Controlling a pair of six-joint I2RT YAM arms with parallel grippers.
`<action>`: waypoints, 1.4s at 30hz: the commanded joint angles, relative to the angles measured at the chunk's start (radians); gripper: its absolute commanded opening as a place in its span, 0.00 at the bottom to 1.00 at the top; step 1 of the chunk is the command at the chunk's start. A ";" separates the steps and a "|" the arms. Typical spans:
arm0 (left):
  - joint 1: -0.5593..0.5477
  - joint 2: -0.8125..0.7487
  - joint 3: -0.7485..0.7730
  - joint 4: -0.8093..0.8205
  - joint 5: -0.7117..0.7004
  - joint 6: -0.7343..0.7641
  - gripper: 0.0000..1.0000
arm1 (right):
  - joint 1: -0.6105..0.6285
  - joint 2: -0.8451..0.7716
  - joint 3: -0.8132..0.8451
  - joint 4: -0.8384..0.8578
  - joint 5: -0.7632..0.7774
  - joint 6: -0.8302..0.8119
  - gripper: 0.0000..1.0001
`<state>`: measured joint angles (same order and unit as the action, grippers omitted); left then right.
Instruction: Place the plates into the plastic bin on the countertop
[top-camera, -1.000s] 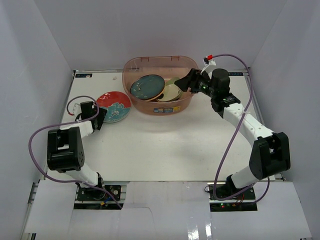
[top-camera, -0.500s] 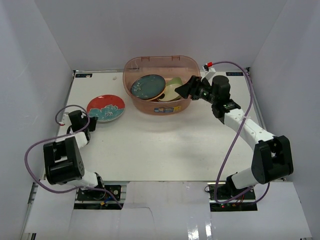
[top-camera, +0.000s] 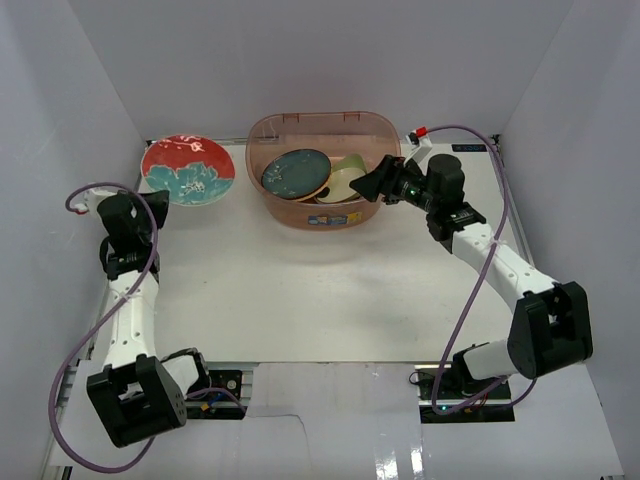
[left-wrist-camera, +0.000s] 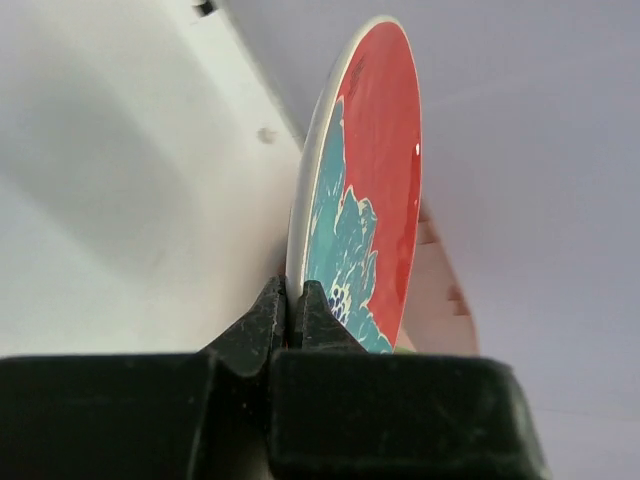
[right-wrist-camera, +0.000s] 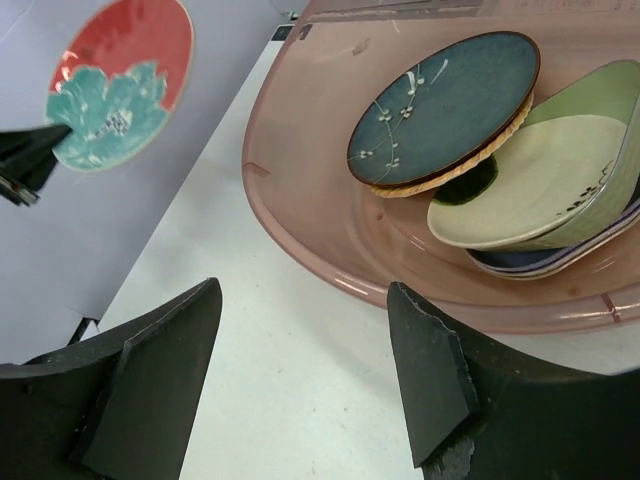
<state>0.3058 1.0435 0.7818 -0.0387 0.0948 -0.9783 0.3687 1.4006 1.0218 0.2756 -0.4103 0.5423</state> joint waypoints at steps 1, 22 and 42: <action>-0.005 -0.045 0.152 0.187 0.124 -0.071 0.00 | 0.006 -0.074 -0.009 -0.018 0.013 -0.030 0.73; -0.519 0.710 0.720 0.163 0.345 -0.007 0.00 | 0.004 -0.350 -0.216 -0.180 0.176 -0.114 0.13; -0.527 1.027 0.967 -0.090 0.289 0.142 0.30 | 0.004 -0.382 -0.252 -0.171 0.208 -0.110 0.20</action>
<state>-0.2150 2.1212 1.7123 -0.1577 0.3191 -0.8406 0.3691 1.0370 0.7708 0.0616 -0.2180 0.4408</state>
